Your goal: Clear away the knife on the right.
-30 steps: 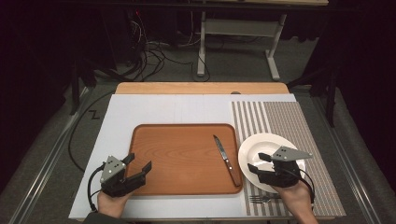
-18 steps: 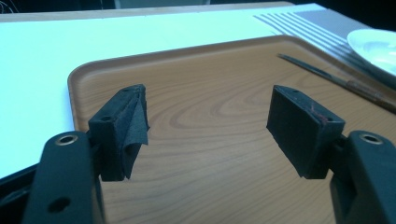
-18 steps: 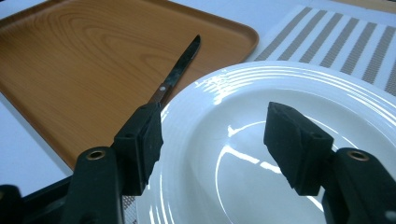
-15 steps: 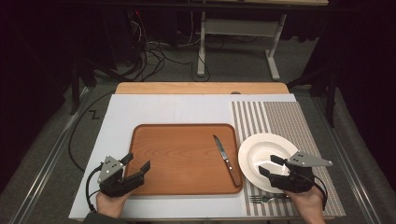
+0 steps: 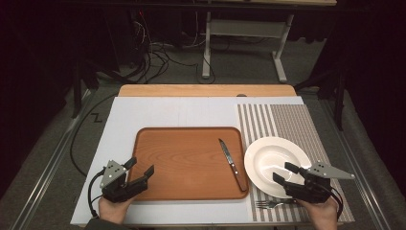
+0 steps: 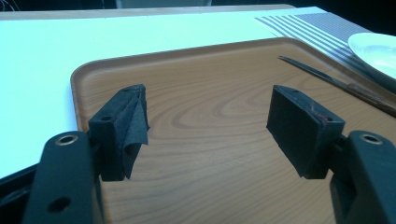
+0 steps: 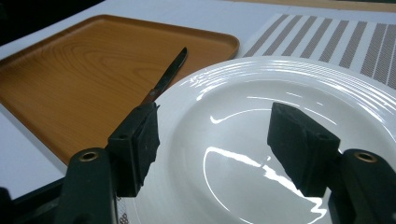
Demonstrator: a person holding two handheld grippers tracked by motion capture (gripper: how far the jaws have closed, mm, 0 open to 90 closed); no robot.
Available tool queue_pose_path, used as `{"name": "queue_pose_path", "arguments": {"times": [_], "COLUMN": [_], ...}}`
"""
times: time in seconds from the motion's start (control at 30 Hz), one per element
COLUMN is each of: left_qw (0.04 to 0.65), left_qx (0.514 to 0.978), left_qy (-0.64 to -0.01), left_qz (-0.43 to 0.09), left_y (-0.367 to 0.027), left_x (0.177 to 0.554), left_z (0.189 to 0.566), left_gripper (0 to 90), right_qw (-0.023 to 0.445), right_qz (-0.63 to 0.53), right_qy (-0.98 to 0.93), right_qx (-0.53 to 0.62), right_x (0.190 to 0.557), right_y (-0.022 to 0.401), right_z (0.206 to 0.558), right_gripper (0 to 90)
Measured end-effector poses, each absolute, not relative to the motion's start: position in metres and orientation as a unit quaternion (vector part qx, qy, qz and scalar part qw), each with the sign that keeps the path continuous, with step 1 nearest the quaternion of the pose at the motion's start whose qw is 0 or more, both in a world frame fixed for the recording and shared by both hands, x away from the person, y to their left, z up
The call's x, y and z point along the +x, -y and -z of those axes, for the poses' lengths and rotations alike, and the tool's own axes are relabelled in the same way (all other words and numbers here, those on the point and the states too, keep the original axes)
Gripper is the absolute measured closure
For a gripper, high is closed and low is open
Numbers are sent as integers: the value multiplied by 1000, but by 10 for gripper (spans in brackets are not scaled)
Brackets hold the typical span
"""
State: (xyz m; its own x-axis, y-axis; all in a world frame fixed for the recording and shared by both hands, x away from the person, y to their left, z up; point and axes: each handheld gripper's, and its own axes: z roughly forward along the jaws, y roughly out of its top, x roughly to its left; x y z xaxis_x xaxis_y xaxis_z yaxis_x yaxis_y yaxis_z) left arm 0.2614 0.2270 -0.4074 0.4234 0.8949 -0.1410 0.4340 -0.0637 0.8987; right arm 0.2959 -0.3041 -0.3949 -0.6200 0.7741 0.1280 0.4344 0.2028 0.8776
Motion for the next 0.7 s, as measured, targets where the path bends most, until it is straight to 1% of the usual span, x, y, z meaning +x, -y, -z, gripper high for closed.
{"name": "queue_pose_path", "arguments": {"times": [0.13, 0.4, 0.7], "left_qw": [487, 484, 481], "left_qx": [688, 690, 691], "left_qy": [-484, -484, -483], "left_qz": [-236, -236, -241], "left_y": [-228, -228, -227], "left_x": [261, 262, 262], "left_z": [408, 408, 408], "left_gripper": [299, 300, 300], "right_qw": [173, 195, 208], "right_qz": [-503, -527, -534], "right_qy": [-744, -720, -710], "right_qx": [405, 407, 409], "right_x": [293, 289, 288], "right_y": [311, 322, 330], "right_z": [398, 401, 406], "right_gripper": [338, 319, 298]}}
